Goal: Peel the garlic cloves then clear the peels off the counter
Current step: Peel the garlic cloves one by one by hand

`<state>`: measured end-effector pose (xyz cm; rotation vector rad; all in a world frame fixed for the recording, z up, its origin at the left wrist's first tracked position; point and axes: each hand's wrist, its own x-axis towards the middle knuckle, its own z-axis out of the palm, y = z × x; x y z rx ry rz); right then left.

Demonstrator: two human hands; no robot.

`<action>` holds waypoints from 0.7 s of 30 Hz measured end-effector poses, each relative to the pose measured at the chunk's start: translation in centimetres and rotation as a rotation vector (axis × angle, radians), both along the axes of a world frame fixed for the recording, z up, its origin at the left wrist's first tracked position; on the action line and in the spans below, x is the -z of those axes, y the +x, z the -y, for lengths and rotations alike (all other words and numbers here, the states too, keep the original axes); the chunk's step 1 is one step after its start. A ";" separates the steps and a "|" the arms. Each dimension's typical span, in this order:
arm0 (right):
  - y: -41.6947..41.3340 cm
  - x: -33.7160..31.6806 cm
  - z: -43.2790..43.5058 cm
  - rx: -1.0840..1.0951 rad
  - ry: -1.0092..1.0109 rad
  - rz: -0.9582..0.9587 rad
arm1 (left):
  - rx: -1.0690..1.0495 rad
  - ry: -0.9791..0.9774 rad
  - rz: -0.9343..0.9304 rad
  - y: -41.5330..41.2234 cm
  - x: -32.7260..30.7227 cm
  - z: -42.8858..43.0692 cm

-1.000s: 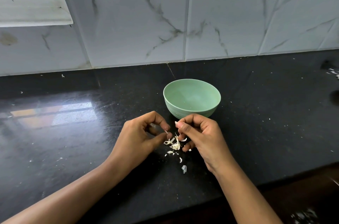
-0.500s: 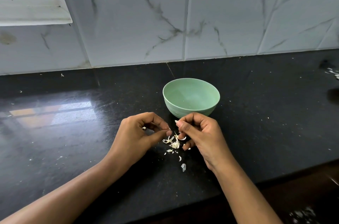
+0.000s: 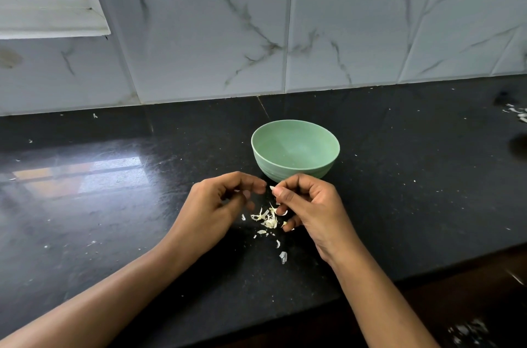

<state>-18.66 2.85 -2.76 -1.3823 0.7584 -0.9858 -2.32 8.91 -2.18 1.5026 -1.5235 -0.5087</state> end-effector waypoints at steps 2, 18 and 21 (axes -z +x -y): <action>0.1 0.0 0.0 -0.009 0.002 -0.005 | 0.016 -0.016 -0.049 -0.2 -0.1 0.1; 0.1 -0.2 -0.4 -0.202 0.011 -0.051 | 0.066 -0.081 -0.119 -0.3 -0.1 0.1; 0.1 0.3 -0.4 -0.137 -0.134 -0.146 | 0.039 -0.066 -0.052 -0.3 0.3 0.1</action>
